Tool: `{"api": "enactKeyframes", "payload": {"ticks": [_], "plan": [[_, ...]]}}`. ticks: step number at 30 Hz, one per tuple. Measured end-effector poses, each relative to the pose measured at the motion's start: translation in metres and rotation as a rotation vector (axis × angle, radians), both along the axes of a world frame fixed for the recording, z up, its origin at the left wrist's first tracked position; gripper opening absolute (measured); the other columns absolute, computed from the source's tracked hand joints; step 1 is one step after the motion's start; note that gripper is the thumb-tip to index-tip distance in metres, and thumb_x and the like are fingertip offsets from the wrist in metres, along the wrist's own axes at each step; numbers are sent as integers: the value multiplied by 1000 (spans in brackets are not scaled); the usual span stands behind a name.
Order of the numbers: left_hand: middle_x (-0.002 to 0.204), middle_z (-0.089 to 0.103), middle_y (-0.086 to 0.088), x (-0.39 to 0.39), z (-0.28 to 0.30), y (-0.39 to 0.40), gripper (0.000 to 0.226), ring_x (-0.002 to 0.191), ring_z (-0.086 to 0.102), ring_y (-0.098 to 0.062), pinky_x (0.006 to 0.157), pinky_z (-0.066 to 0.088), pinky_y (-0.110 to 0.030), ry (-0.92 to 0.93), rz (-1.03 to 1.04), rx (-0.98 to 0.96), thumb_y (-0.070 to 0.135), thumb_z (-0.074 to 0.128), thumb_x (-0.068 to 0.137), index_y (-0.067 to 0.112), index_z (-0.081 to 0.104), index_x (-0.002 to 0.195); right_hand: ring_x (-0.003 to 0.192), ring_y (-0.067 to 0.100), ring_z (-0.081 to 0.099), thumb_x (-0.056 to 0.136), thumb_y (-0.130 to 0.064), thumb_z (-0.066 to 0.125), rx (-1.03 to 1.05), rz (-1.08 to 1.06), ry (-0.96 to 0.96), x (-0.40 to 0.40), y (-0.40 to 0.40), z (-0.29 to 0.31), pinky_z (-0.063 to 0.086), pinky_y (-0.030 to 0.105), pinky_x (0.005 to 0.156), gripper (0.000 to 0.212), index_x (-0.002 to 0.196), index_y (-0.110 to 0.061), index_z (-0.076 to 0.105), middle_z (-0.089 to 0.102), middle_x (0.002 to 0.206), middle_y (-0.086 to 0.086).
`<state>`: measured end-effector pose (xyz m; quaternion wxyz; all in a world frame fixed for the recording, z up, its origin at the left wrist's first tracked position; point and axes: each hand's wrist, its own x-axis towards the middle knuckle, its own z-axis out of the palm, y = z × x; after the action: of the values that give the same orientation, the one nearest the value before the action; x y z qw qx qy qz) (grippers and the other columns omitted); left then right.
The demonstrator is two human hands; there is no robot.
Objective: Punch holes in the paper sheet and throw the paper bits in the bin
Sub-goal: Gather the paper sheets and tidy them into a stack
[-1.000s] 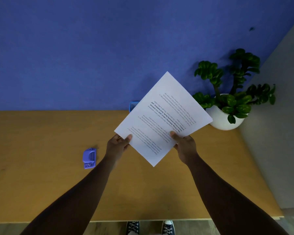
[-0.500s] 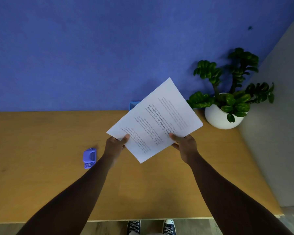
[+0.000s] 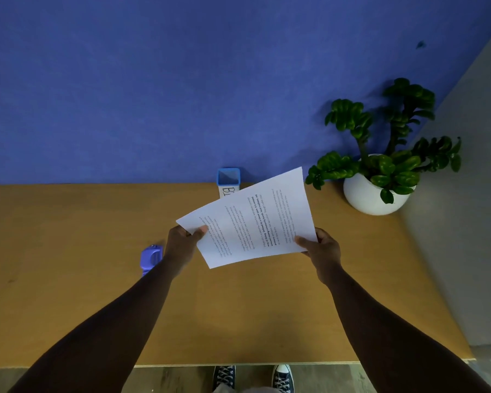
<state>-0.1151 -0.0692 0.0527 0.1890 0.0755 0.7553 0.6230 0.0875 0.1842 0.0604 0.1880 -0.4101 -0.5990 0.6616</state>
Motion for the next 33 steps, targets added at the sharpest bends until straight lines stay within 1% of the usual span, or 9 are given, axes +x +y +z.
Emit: {"api": "enactKeyframes", "payload": {"ticks": [3, 6, 11, 15, 22, 25, 28, 30, 33], "plan": [[92, 73, 1, -1, -2, -2, 15, 68, 69, 4, 55, 50, -11, 30, -29, -56, 9, 72, 89, 7, 71, 104, 88, 20, 69, 77, -13, 78, 53, 1, -58, 0, 0, 0, 56, 29, 64, 19, 93, -22, 70, 73, 93, -5], [85, 72, 8, 1, -1, -3, 10, 60, 67, 7, 49, 45, -8, 65, -57, -104, 9, 71, 90, 8, 71, 99, 86, 22, 68, 79, -18, 77, 78, 8, -101, -1, 0, 0, 53, 28, 64, 16, 92, -23, 69, 73, 92, -6], [86, 71, 5, 7, 4, 0, 12, 64, 67, 12, 51, 46, -6, 103, -50, -112, 7, 72, 88, 11, 70, 100, 85, 19, 67, 80, -22, 76, 127, 17, -126, 1, -1, 2, 52, 27, 63, 13, 91, -23, 68, 73, 91, -8], [86, 73, 4, 13, 6, 3, 13, 64, 69, 9, 52, 49, -8, 96, -9, -69, 8, 75, 86, 10, 74, 98, 87, 19, 66, 80, -16, 75, 177, 55, -166, 2, -2, 3, 55, 31, 69, 16, 92, -21, 64, 71, 95, -5], [74, 75, 24, 24, 0, 2, 12, 70, 72, 4, 52, 50, -11, 96, -18, -42, 15, 78, 85, 21, 75, 95, 97, 24, 64, 76, -1, 70, 191, 85, -203, 1, -8, -1, 57, 36, 77, 36, 107, -19, 61, 68, 104, 2], [79, 76, 17, 32, -10, -3, 19, 74, 72, 2, 60, 52, -12, 97, -24, -80, 14, 83, 79, 18, 76, 97, 98, 24, 64, 74, -3, 74, 204, 90, -253, 7, -11, -9, 58, 39, 80, 44, 115, -13, 62, 68, 106, 4], [89, 75, 12, 37, -20, -8, 25, 82, 71, -5, 73, 55, -23, 34, -21, -123, 13, 86, 75, 26, 75, 93, 93, 21, 64, 80, -11, 73, 284, 126, -305, 10, -10, -14, 55, 30, 73, 38, 116, -13, 63, 69, 107, 4], [87, 75, 5, 36, -22, -8, 21, 82, 71, -12, 75, 55, -28, 10, -2, -153, 15, 85, 76, 22, 74, 92, 91, 20, 65, 82, -13, 73, 289, 125, -313, 9, -9, -14, 54, 30, 73, 35, 116, -12, 64, 70, 107, 5], [83, 75, 7, 31, -17, -3, 13, 79, 71, -10, 68, 53, -25, 31, 1, -157, 19, 83, 80, 17, 74, 89, 91, 18, 64, 84, -15, 71, 345, 128, -288, 5, -7, -10, 54, 29, 74, 34, 117, -13, 64, 70, 107, 3]]}}
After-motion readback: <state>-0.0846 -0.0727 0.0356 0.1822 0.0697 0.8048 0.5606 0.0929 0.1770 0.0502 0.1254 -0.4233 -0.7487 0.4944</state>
